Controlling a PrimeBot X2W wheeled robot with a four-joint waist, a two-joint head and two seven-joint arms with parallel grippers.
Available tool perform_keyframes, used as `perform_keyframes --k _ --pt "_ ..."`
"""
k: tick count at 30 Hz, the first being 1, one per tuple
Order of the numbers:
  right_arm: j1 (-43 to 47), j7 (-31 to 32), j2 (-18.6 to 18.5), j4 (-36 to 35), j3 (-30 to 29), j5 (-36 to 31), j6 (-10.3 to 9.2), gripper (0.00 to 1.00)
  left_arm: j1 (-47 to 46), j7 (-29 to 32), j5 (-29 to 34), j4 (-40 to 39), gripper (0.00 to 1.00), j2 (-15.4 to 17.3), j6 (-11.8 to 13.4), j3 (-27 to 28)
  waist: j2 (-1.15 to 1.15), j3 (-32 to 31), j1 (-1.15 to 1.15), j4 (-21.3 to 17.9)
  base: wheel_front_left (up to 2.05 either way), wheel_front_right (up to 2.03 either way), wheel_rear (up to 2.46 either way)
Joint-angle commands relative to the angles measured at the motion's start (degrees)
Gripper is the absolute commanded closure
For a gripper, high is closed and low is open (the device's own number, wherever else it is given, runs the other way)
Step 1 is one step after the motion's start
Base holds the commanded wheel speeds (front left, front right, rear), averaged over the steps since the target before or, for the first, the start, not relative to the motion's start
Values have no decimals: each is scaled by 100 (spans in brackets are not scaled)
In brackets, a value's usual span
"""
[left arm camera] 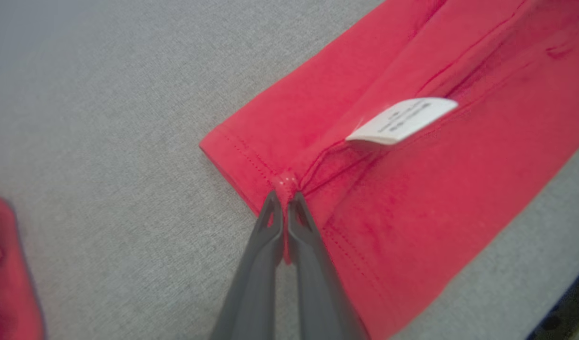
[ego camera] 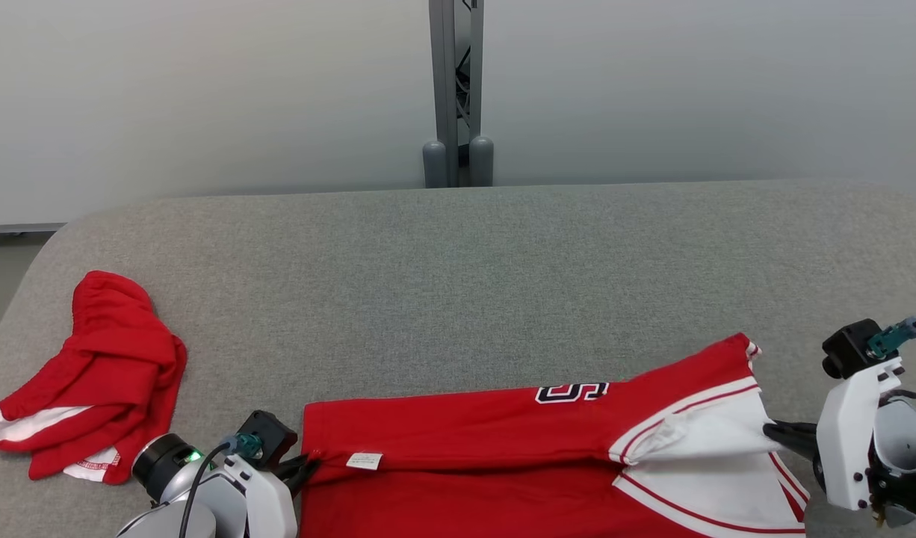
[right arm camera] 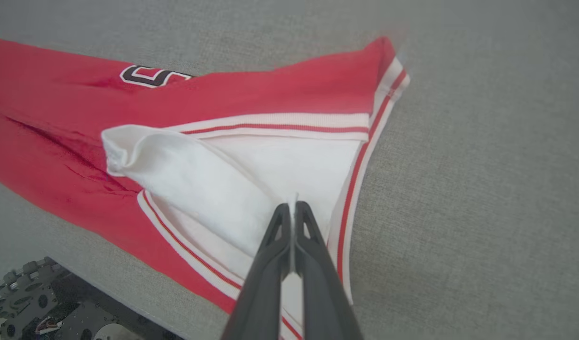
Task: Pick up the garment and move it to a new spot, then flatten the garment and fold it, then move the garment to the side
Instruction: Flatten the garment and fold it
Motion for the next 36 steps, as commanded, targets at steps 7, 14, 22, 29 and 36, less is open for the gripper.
perform_keyframes --k 7,14,22,29,36 --pt "288 445 -175 -186 -318 -117 -2 100 58 -47 29 55 100 -10 6 2 0 -16 0 -14 0 0 0" --pt "559 672 -76 -158 -630 -266 -2 63 117 119 35 -19 100 -7 6 2 0 -4 0 7 0 0 0" --pt "820 995 7 -62 -1015 -419 -2 0 172 359 -176 -113 0 65 6 3 0 -37 0 25 0 0 0" --pt "857 537 -64 -70 -1855 -1008 -2 0 -35 -120 -288 147 0 126 159 263 0 -117 0 16 0 0 0" --pt "1022 -1189 367 -153 -2927 -1872 -2 0 -136 -791 -537 149 0 39 596 894 0 -124 0 -9 0 0 0"
